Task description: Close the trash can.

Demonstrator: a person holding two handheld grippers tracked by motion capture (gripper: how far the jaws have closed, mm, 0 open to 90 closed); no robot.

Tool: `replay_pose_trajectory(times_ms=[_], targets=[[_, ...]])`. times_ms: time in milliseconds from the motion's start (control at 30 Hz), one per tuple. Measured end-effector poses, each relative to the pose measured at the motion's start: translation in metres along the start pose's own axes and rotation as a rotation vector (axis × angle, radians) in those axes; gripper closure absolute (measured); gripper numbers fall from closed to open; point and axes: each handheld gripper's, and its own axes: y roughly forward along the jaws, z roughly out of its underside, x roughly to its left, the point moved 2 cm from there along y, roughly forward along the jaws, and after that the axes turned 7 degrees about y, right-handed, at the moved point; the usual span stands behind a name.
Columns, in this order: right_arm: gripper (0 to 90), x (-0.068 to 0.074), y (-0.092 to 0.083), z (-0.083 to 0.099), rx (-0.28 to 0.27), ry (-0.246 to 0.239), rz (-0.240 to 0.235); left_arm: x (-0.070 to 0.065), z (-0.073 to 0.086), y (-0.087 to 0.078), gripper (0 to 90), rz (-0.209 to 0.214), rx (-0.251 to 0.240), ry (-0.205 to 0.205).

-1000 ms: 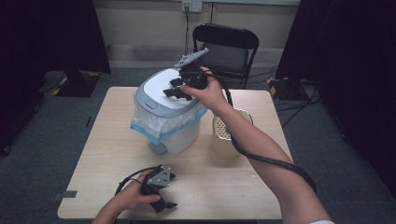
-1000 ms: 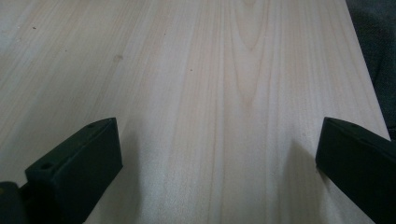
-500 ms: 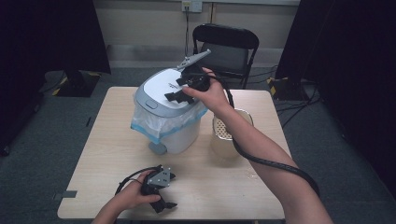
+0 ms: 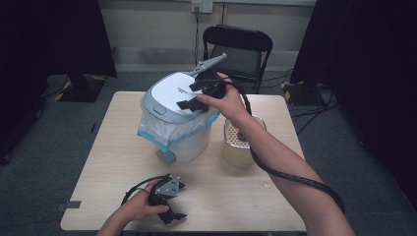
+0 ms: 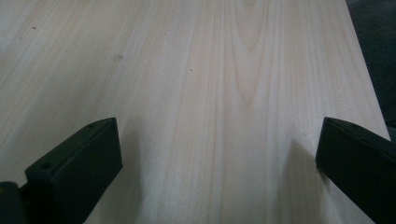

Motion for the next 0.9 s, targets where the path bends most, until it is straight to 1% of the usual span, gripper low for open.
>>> replay_pose_trajectory(times_ms=[67,200,300,533,600,667,767,867,900], targets=[[18.8,0.0,-0.004,0.001,-0.003,0.007,0.0,0.0,0.0,0.0,0.0,0.0,-0.002,-0.001],[18.1,-0.001,-0.012,0.005,-0.002,0.007,-0.003,0.0,0.0,0.0,0.0,0.0,-0.002,0.0],[17.8,-0.001,-0.018,0.007,-0.005,-0.002,0.002,0.0,0.0,0.0,0.0,0.0,0.0,0.0],[17.4,0.001,-0.032,0.011,-0.003,-0.02,-0.001,0.0,0.0,0.0,0.0,0.0,-0.002,-0.002],[17.3,0.001,-0.036,0.013,-0.003,-0.019,0.001,0.0,0.0,0.0,0.0,-0.001,0.002,0.001],[17.0,0.001,-0.039,0.015,-0.002,-0.023,0.006,0.0,0.0,0.0,0.0,0.0,-0.004,0.0],[16.9,0.0,-0.044,0.019,-0.002,-0.014,0.0,0.0,0.0,0.0,0.0,-0.001,0.002,0.001],[16.8,-0.002,-0.047,0.024,-0.006,-0.016,-0.003,0.0,0.0,0.0,0.0,0.0,-0.002,0.0],[16.9,-0.002,-0.048,0.025,-0.005,-0.01,-0.005,0.0,0.0,0.0,0.0,0.0,-0.002,0.0]])
